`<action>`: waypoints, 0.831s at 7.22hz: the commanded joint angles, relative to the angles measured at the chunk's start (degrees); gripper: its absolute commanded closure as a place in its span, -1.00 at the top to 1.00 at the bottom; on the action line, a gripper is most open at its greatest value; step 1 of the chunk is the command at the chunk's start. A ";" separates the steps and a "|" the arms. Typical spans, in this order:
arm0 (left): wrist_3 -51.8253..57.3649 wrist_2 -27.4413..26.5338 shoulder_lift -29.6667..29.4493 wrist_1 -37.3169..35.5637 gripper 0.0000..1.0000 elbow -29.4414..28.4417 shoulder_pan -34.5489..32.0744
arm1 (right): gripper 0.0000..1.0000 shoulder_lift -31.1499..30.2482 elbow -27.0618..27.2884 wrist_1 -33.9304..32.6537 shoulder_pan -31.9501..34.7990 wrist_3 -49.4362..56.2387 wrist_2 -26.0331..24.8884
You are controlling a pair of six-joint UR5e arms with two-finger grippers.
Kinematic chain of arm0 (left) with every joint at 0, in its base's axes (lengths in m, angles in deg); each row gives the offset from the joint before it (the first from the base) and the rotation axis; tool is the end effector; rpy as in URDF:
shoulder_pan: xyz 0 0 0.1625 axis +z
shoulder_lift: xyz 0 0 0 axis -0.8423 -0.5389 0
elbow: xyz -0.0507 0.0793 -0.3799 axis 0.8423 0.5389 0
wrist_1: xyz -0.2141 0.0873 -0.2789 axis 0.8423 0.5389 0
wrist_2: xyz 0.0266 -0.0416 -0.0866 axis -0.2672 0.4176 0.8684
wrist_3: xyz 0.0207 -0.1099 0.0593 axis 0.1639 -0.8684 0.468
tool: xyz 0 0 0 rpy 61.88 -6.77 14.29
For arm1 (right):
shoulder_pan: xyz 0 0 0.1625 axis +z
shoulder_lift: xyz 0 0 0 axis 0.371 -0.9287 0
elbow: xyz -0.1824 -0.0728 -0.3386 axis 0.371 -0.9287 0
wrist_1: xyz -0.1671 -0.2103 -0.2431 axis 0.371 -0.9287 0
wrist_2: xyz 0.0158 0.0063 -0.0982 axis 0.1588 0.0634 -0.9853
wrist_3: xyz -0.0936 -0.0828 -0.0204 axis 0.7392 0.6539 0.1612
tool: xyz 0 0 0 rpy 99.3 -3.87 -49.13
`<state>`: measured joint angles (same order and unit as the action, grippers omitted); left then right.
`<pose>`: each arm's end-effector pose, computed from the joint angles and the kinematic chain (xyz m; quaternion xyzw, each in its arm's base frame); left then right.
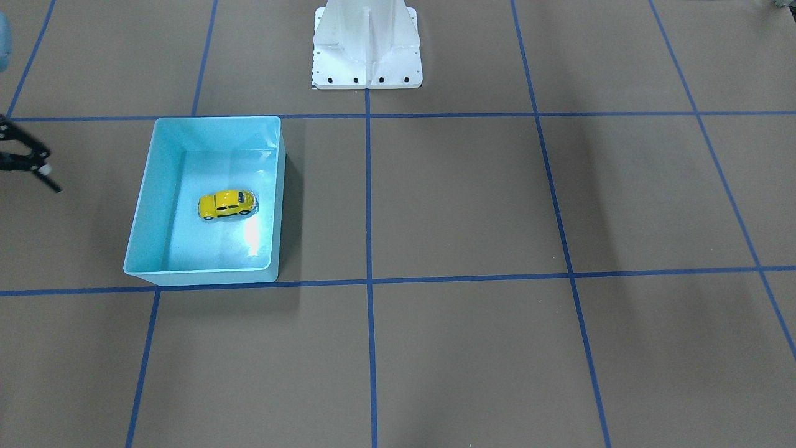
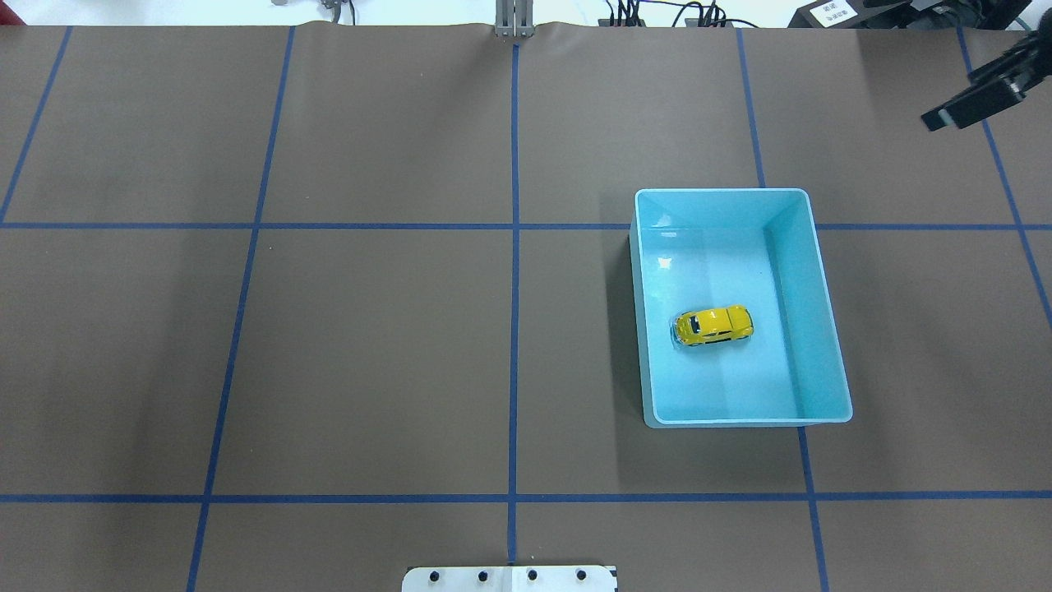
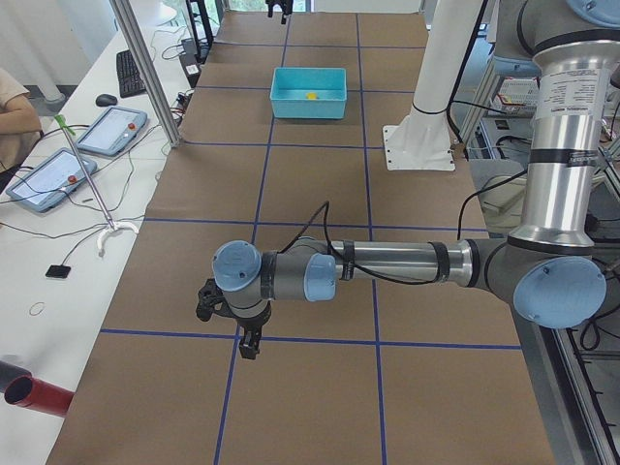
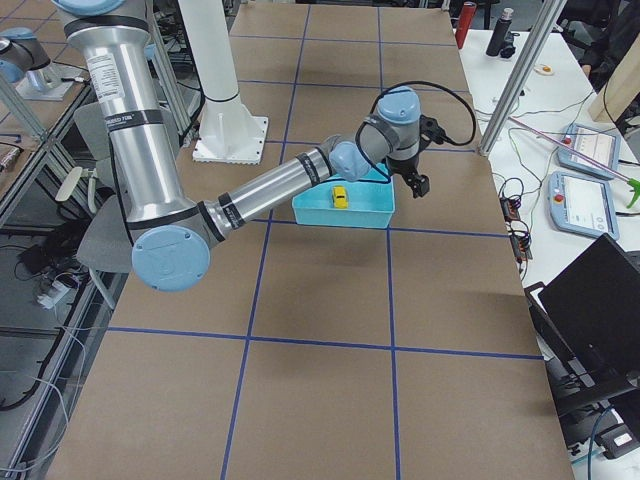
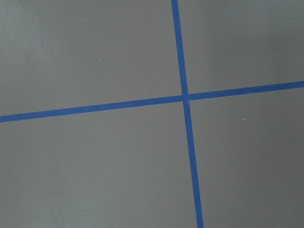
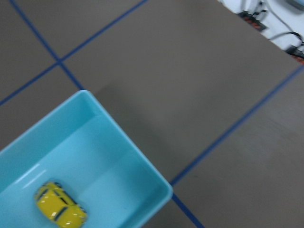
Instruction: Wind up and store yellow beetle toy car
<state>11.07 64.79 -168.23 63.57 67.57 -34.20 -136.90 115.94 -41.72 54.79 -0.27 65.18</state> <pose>-0.0555 -0.4492 0.6434 0.0297 0.3858 0.0509 0.9207 -0.0807 -0.5210 0.4106 0.2455 -0.4020 -0.2185 0.8546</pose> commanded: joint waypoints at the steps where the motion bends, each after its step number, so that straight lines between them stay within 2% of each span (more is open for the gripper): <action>1: 0.01 0.00 -0.05 0.00 1.00 -0.23 0.00 | 1.00 -4.18 -9.05 -1.03 6.83 -1.92 -0.46; 3: -0.08 -0.09 0.04 0.00 1.00 -0.31 0.00 | 1.00 -11.03 -9.34 -3.06 7.46 -4.92 -2.21; 4: 0.01 0.00 -0.05 0.00 1.00 -0.84 0.00 | 1.00 -11.41 -9.78 -3.32 7.46 -5.00 -3.70; 6: -0.08 0.00 0.03 0.00 1.00 -0.84 0.00 | 1.00 -11.85 -7.69 -8.48 9.12 -8.24 -3.63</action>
<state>11.06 64.79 -168.26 63.57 66.76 -34.19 -148.22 106.97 -47.29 62.81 -6.75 61.65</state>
